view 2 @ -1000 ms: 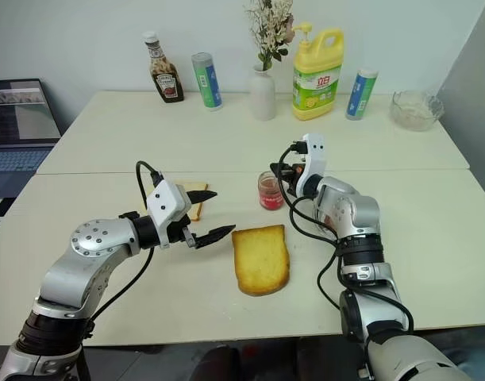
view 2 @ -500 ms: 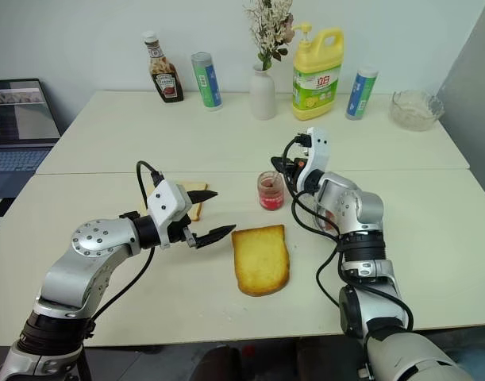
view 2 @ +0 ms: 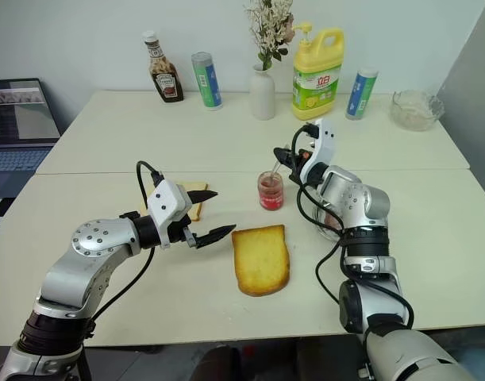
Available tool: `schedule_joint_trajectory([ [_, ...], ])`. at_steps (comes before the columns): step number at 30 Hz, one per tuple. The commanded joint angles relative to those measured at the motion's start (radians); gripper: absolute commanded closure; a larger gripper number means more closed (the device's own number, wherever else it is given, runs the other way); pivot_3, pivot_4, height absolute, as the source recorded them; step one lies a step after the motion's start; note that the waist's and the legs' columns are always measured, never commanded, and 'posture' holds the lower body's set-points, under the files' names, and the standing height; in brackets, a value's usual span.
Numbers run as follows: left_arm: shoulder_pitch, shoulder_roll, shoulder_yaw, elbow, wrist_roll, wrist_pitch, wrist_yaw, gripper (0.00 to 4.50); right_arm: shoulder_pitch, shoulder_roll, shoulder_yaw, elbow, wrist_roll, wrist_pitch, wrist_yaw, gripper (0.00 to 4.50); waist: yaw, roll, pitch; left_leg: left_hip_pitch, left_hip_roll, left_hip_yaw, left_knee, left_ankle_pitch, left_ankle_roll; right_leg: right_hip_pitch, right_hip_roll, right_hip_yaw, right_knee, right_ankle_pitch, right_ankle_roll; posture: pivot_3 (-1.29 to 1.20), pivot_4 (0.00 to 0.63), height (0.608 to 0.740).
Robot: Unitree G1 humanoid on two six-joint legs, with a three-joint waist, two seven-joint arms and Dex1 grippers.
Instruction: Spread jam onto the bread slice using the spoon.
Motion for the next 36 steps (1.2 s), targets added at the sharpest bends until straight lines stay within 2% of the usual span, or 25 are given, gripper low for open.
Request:
schedule_joint_trajectory([
  [1, -0.012, -0.006, 0.004, -0.018, 0.005, -0.021, 0.008, 0.00, -0.035, -0.003, -0.036, -0.043, 0.049, 0.014, -0.016, 4.49, 0.000, 0.000, 0.000, 0.000, 0.000, 0.000, 0.000, 0.000, 0.000, 0.000, 0.000, 0.000, 0.000, 0.000, 0.000, 0.00, 0.150, 0.740],
  [19, -0.025, -0.014, -0.002, -0.001, 0.018, -0.035, -0.004, 0.00, -0.032, -0.040, -0.127, -0.076, 0.159, 0.124, -0.110, 4.49, 0.000, 0.000, 0.000, -0.002, 0.000, 0.000, 0.000, 0.000, 0.000, 0.000, 0.000, 0.000, -0.001, 0.000, 0.000, 0.00, 0.150, 0.740],
  [36, -0.023, -0.001, 0.011, 0.009, 0.012, -0.045, -0.017, 0.00, -0.071, -0.014, -0.271, -0.046, 0.313, 0.160, -0.256, 4.49, 0.001, 0.000, 0.000, -0.005, 0.000, 0.000, 0.000, 0.000, 0.000, -0.002, 0.000, -0.001, -0.004, 0.000, 0.000, 0.00, 0.150, 0.740],
])
